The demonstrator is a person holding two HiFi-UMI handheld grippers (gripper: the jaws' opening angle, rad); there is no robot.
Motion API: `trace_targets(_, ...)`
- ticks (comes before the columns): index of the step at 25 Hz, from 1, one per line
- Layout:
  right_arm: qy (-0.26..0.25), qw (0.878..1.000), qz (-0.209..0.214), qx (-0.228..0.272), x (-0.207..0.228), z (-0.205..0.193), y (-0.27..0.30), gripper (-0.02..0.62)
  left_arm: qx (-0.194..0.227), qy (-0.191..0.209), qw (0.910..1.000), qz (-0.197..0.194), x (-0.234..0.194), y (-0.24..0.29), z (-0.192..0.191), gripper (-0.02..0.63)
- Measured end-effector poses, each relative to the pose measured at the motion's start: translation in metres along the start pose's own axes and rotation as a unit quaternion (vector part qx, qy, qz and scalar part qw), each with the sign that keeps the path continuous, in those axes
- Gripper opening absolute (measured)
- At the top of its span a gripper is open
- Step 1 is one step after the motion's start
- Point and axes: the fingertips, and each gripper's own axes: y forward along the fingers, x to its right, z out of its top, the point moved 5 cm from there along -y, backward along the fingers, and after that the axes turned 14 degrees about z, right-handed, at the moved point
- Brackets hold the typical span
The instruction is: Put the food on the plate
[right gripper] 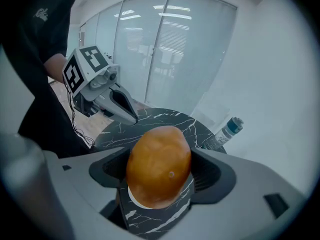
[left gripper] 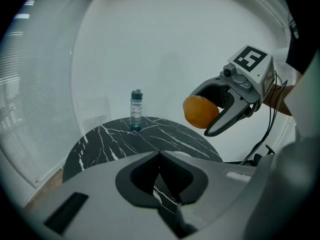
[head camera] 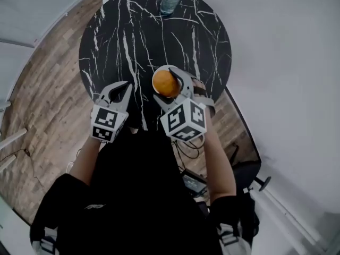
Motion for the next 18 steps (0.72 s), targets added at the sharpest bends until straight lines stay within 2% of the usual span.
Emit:
trace_targets(3, -0.029, 0.999, 0.011, -0.019, 0.007, -0.008, 0.011, 0.344, -0.021, -0.002, 0.9998, 0.003, 0.008, 0.014, -0.007, 0.000)
trace_targets(6, -0.043, 0.998, 0.042, -0.036, 0.012, -0.018, 0.025, 0.344, -0.042, -0.004, 0.9991, 0.009, 0.013, 0.025, -0.014, 0.000)
trace_targets(11, -0.042, 0.993, 0.090, -0.062, 0.021, -0.039, 0.054, 0.344, -0.081, -0.011, 0.9963, 0.025, 0.017, 0.041, -0.033, 0.000)
trace_targets(18, -0.026, 0.988, 0.141, -0.065, 0.027, -0.066, 0.086, 0.344, -0.141, -0.027, 0.9883, 0.051, 0.022, 0.064, -0.059, 0.000)
